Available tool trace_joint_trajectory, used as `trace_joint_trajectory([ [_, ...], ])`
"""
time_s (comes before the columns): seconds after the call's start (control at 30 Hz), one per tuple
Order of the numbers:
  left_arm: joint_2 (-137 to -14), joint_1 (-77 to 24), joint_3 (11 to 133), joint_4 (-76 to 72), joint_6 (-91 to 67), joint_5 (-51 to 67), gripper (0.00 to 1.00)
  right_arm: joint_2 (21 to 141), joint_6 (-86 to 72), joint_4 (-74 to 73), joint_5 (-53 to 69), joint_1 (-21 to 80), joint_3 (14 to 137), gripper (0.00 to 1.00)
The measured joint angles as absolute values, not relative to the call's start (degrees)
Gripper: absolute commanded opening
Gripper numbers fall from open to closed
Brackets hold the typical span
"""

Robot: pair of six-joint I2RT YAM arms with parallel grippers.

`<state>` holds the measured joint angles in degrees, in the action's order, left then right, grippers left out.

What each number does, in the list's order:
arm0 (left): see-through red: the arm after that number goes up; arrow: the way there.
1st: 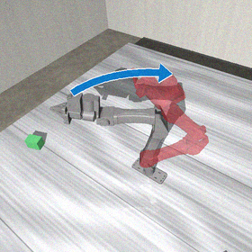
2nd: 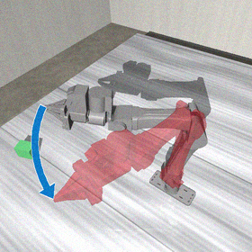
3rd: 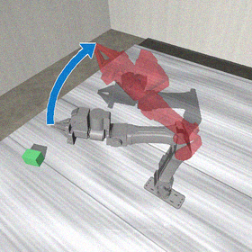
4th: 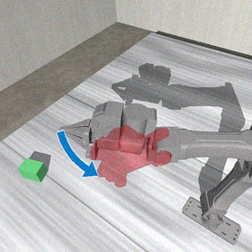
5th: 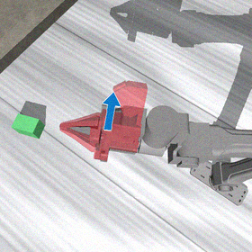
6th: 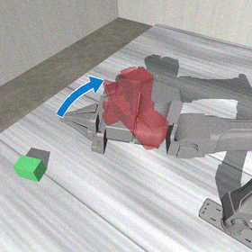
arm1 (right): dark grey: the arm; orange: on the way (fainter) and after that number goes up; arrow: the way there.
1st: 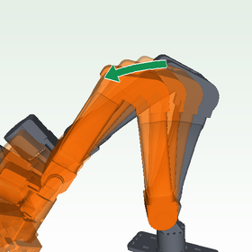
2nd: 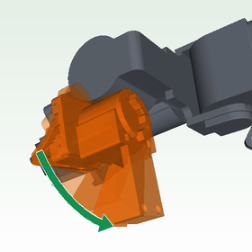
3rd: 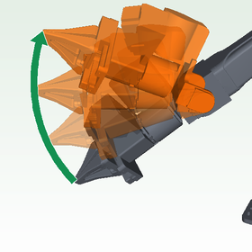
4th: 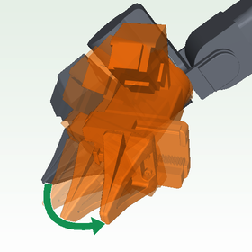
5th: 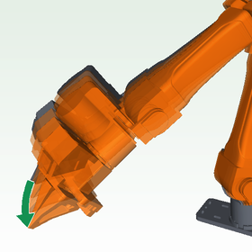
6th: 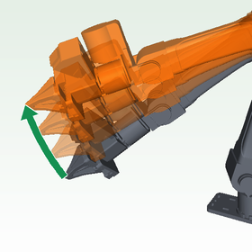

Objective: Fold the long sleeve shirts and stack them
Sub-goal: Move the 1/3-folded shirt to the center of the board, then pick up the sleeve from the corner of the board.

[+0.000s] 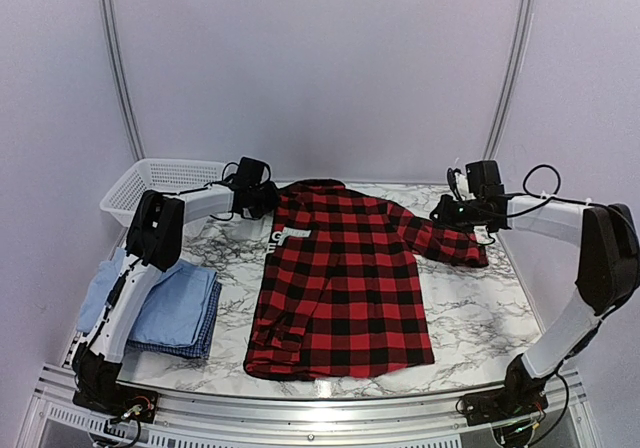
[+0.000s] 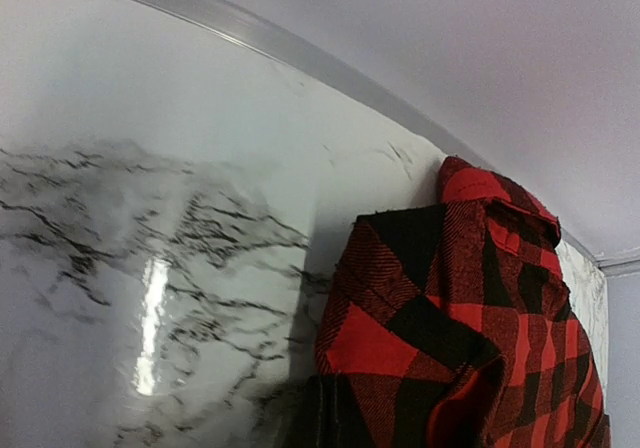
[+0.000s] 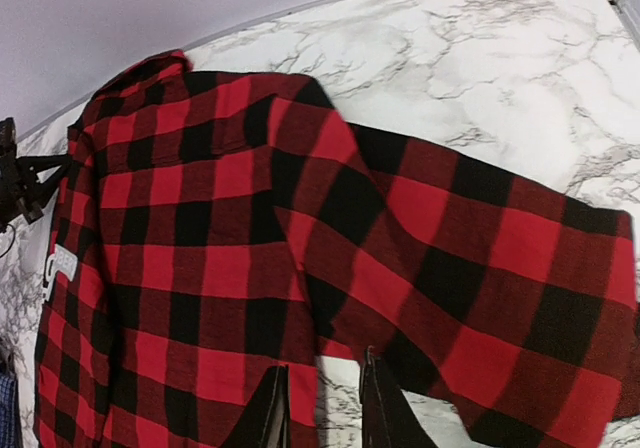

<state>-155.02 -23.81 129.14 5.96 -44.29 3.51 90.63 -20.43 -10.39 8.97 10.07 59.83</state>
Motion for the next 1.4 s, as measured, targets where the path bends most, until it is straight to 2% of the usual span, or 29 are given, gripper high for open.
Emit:
trace_joint_trajectory([
  [0.13, -155.04, -22.33, 130.52, 7.46, -43.97, 5.54, 0.29, 91.0, -20.51, -10.24, 7.38, 5.98, 59.31, 0.3],
  [0.23, -155.04, -21.98, 131.81, 7.79, -43.83, 6.85, 0.44, 91.96, -20.71, -10.04, 5.78, 2.61, 59.24, 0.34],
  [0.53, -153.8, -23.59, 131.72, 8.73, -41.32, 8.05, 0.71, 92.36, -21.23, -8.47, 3.81, -6.87, 53.65, 0.34],
  [0.73, -148.29, -24.49, 131.37, 9.32, -39.4, 7.42, 0.77, 93.38, -21.47, -7.73, 3.29, -8.64, 52.12, 0.33],
  [1.0, -139.76, -25.28, 130.19, 9.02, -38.22, 7.27, 0.77, 96.97, -21.47, -6.39, 1.89, -8.67, 51.75, 0.33],
  [1.27, -134.58, -26.46, 123.74, 8.84, -38.09, 7.53, 0.77, 100.4, -22.22, -5.15, 2.17, -8.67, 51.16, 0.31],
  [1.33, -133.6, -26.74, 122.04, 8.84, -38.13, 7.62, 0.77, 101.03, -22.41, -3.79, 2.5, -8.64, 51.16, 0.28],
  [1.4, -132.77, -26.98, 120.73, 8.84, -38.24, 7.7, 0.77, 101.41, -22.57, -2.96, 2.66, -8.62, 51.16, 0.16],
])
